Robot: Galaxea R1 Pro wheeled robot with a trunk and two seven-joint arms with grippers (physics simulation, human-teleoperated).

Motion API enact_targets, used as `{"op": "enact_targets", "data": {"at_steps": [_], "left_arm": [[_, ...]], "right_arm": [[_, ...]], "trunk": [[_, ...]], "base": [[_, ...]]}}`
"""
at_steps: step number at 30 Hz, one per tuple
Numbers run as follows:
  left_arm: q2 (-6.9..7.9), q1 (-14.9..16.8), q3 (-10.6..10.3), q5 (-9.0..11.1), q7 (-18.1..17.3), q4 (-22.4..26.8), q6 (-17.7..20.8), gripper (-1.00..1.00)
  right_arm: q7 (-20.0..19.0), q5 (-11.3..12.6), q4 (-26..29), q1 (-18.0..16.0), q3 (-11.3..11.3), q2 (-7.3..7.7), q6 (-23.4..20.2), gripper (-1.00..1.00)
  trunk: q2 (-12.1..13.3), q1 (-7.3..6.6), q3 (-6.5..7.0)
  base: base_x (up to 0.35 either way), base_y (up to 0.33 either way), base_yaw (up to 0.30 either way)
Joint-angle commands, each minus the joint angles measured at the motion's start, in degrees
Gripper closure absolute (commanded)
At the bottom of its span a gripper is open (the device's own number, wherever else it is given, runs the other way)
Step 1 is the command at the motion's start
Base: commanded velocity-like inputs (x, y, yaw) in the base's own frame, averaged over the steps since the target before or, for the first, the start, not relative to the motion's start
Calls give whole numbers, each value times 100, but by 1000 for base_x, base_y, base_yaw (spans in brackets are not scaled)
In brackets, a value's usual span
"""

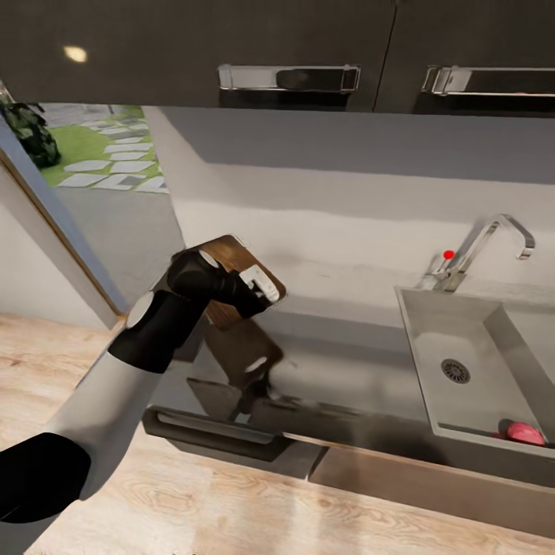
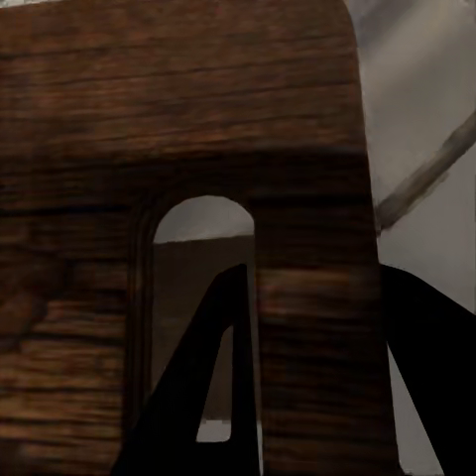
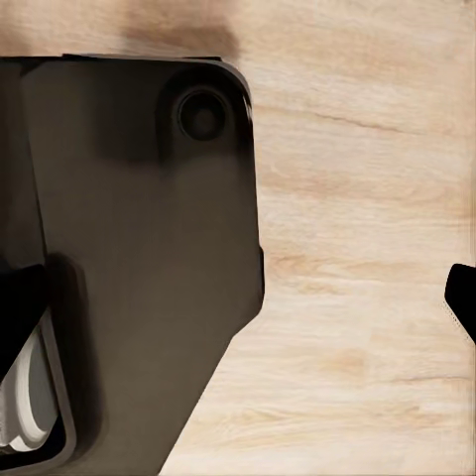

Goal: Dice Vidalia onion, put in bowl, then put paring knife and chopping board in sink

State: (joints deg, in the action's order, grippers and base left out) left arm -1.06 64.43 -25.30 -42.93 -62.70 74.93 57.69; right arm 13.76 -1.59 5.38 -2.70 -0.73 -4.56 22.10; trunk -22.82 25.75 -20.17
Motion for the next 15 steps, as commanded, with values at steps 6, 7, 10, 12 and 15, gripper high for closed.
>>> {"op": "enact_targets", "data": {"at_steps": [6,7,10,12,15], "left_arm": [[-161,6,350,-66,22,-59,11,100],[-186,-5,393,-66,71,-87,11,100],[-226,-22,428,-40,136,-122,13,100],[-251,-24,433,-31,144,-131,14,100],[-281,-26,436,-25,150,-185,14,100]], "right_arm": [[21,-17,-2,-2,-6,-1,15,-100],[21,-17,-2,-2,-6,-1,17,-100],[21,-17,-2,-2,-6,-1,14,-100],[21,-17,-2,-2,-6,-1,14,-100],[21,-17,-2,-2,-6,-1,14,-100]], "trunk": [[-10,3,30],[-10,3,37],[-10,3,57],[-10,3,70],[-10,3,90]], "base": [[0,-65,222],[0,-20,222],[0,-7,222],[0,-3,221],[0,-1,218]]}}
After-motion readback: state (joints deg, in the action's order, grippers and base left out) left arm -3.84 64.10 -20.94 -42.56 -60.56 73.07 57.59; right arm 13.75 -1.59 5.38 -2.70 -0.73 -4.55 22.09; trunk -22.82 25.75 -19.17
